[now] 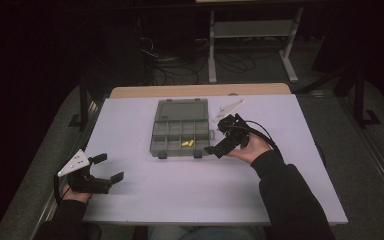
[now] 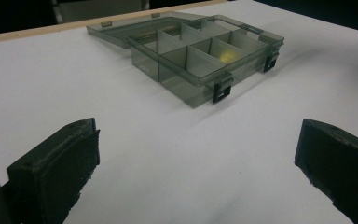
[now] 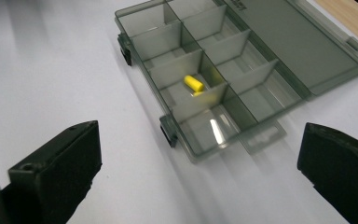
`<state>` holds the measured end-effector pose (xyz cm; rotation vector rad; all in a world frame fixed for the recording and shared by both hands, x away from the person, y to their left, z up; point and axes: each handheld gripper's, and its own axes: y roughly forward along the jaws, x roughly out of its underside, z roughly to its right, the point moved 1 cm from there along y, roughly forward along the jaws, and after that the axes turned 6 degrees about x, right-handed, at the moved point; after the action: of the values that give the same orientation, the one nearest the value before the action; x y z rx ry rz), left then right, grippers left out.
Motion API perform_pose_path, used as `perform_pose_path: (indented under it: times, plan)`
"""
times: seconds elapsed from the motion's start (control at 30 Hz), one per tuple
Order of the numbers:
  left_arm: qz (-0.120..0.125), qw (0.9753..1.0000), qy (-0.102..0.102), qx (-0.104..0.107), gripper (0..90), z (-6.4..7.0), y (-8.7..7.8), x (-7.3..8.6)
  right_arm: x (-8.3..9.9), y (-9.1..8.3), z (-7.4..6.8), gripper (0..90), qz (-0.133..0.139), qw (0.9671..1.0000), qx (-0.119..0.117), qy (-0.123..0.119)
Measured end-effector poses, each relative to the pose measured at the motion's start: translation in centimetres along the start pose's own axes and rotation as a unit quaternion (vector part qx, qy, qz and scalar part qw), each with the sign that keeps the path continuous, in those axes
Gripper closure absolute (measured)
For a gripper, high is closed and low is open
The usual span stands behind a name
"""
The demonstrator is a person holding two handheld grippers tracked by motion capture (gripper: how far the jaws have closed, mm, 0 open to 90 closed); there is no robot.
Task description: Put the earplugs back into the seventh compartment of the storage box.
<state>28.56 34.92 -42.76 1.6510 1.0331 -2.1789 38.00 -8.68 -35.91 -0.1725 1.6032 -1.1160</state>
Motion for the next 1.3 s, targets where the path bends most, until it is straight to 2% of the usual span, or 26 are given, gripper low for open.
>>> perform_pose_path:
  times: [0.3,0.67,0.73,0.93,1.13,1.3]
  plan:
    - [0.000,1.0000,0.001,0.000,0.0,0.0,0.0,0.0,2.6,-1.6,1.0,0.0,0.012,0.9995,0.006,0.030]
    - [-0.001,1.0000,0.002,0.000,0.0,0.0,0.0,0.0,6.2,-3.8,1.6,0.0,0.032,0.9970,0.020,0.067]
    - [-0.001,1.0000,0.002,0.000,0.0,0.0,0.0,0.0,6.9,-4.1,1.8,0.0,0.040,0.9960,0.017,0.079]
    - [-0.001,1.0000,0.003,0.000,0.0,0.1,0.0,0.0,9.2,-4.9,2.1,0.0,0.058,0.9929,0.031,0.099]
    - [-0.001,1.0000,0.002,0.000,0.0,0.0,0.0,0.0,11.5,-5.8,2.4,0.0,0.088,0.9870,0.048,0.126]
    - [-0.001,1.0000,0.003,0.000,0.0,0.0,0.0,0.0,13.0,-6.4,2.3,0.0,0.106,0.9834,0.064,0.133]
